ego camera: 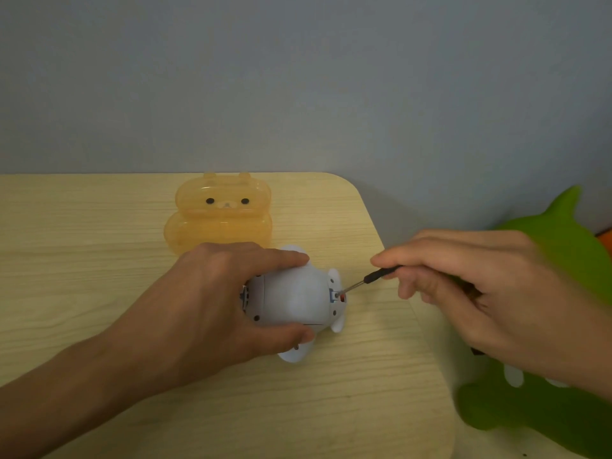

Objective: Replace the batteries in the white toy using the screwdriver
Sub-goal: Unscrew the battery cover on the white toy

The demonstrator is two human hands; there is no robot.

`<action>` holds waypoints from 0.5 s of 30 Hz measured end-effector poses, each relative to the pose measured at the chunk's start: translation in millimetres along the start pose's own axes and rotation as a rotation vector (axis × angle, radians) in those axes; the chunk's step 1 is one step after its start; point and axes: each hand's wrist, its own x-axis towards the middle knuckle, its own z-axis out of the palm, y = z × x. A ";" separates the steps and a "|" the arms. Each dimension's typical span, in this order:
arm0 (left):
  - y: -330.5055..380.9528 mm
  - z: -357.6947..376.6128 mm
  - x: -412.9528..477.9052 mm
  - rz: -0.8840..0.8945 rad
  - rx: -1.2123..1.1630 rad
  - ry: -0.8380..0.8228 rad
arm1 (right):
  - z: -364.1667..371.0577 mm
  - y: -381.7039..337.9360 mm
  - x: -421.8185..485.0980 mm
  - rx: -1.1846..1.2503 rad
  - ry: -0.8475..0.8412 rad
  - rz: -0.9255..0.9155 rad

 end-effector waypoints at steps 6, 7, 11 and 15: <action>0.6 0.5 2.4 0.009 0.008 -0.004 | 7.1 3.5 -0.9 -0.074 0.034 0.052; 0.4 0.3 2.3 0.007 0.005 -0.002 | 6.5 3.3 0.1 -0.072 0.037 0.042; -1.6 -0.1 1.7 0.003 0.000 0.000 | -2.3 -2.9 5.9 -0.023 0.005 -0.028; -3.2 -0.9 1.8 0.002 -0.001 -0.004 | 5.9 -0.9 4.2 -0.086 0.010 -0.029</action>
